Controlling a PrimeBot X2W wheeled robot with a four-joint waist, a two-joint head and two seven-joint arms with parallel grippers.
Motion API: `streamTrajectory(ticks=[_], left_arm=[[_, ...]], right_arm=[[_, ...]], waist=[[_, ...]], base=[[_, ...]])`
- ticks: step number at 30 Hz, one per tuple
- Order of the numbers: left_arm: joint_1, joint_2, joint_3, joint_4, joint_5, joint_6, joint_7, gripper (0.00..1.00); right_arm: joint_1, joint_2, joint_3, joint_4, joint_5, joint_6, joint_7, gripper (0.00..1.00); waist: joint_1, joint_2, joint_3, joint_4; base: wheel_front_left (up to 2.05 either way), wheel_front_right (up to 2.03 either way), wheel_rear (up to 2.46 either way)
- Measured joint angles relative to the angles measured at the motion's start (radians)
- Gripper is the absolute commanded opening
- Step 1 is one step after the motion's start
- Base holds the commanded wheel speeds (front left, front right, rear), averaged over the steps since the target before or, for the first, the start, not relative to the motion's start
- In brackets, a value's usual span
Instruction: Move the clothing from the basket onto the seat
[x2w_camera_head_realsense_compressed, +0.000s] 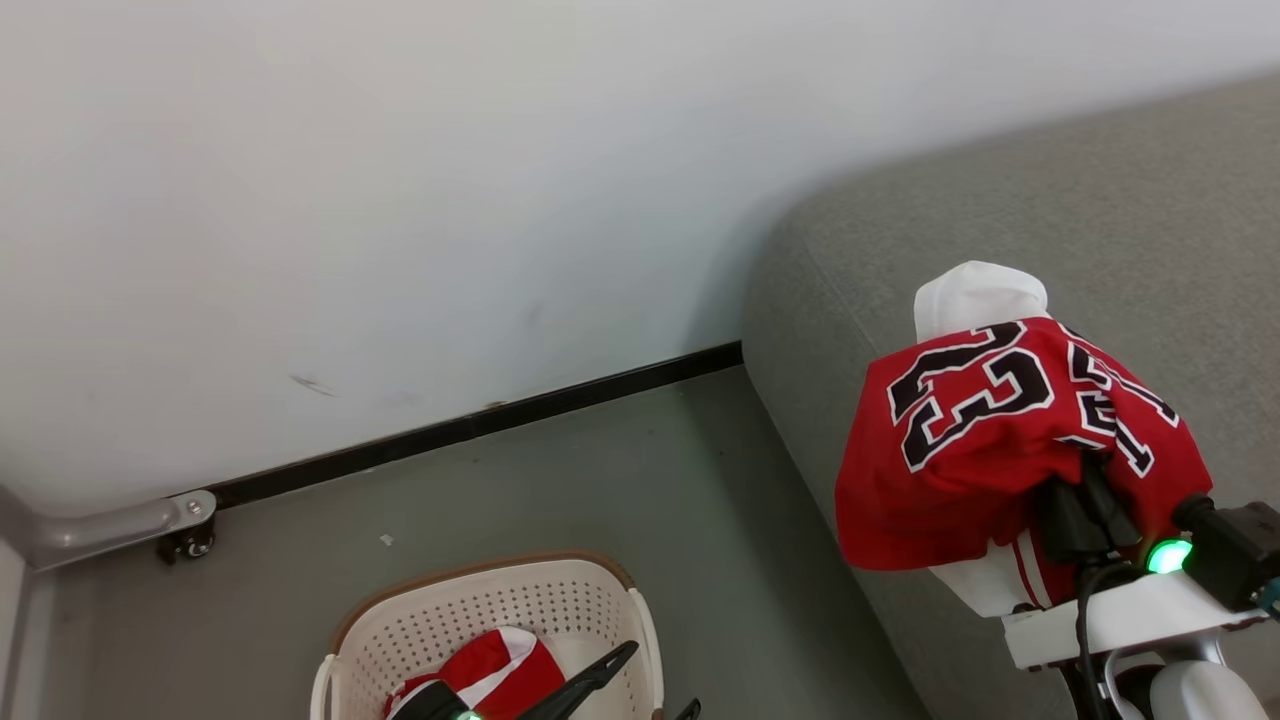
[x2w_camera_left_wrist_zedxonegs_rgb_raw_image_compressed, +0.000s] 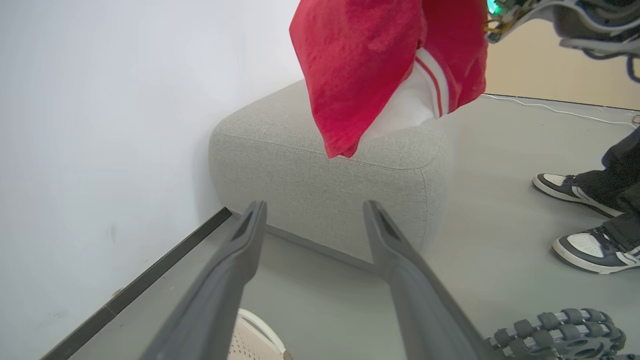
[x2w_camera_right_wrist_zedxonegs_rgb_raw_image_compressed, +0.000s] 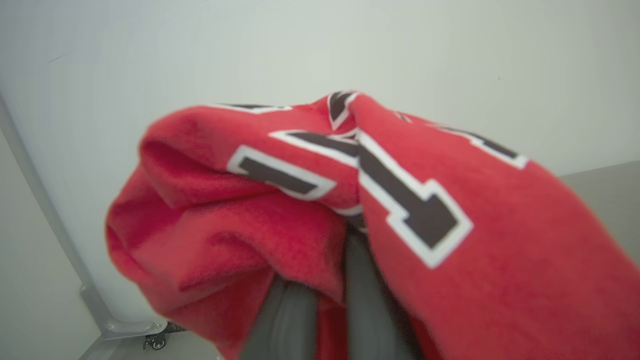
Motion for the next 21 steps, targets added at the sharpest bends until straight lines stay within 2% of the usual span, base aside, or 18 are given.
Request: streamTrajectory(ticks=[10, 21], left_arm=[[-0.029, 0.016, -0.062, 0.004, 0.000, 0.000, 0.000, 1.00], [-0.066, 0.017, -0.076, 0.005, -0.001, 0.000, 0.000, 1.00]], right_arm=[[0.011, 0.001, -0.036, -0.022, -0.010, 0.000, 0.000, 0.00], [0.035, 0.003, -0.093, -0.040, -0.007, 0.000, 0.000, 0.00]], waist=[[0.0000, 0.0000, 0.016, -0.075], [0.0000, 0.0000, 0.032, -0.167]], base=[[0.00, 0.00, 0.00], [0.00, 0.00, 0.00]])
